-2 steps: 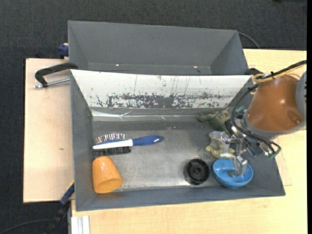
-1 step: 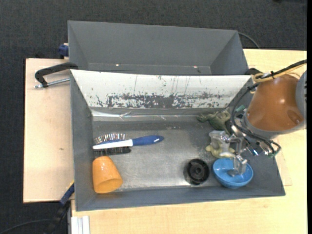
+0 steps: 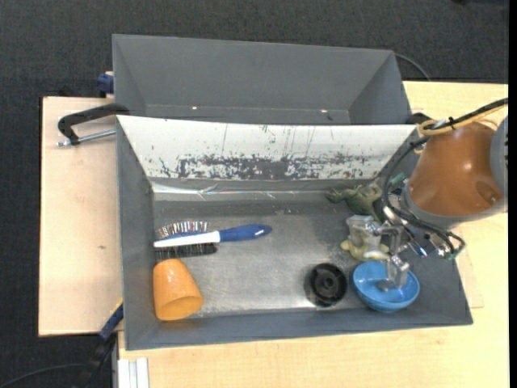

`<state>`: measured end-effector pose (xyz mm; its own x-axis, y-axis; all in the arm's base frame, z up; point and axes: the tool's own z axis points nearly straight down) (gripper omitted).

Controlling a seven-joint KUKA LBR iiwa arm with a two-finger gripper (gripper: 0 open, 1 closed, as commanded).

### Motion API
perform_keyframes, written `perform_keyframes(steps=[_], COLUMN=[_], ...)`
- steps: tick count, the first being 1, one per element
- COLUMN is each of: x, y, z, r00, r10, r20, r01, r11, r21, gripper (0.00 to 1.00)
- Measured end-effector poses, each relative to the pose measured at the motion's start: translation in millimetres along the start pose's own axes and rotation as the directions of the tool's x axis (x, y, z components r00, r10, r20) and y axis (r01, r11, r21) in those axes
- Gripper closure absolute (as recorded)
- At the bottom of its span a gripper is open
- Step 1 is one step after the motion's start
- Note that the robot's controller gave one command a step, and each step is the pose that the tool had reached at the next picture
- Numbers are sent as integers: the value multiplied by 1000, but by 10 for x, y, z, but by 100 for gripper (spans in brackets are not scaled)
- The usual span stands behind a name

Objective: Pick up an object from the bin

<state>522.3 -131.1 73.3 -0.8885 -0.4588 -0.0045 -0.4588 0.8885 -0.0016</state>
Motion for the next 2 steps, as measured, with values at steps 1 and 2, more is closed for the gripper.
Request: perform_keyframes(steps=[1,2], x=[-16,-33], y=[-2,-4], z=[-14,-28], r00=[1000,1000], r10=[0,1], r20=[1,1], r01=[0,-1], r11=[1000,1000], r21=[1,1], gripper=[0,0])
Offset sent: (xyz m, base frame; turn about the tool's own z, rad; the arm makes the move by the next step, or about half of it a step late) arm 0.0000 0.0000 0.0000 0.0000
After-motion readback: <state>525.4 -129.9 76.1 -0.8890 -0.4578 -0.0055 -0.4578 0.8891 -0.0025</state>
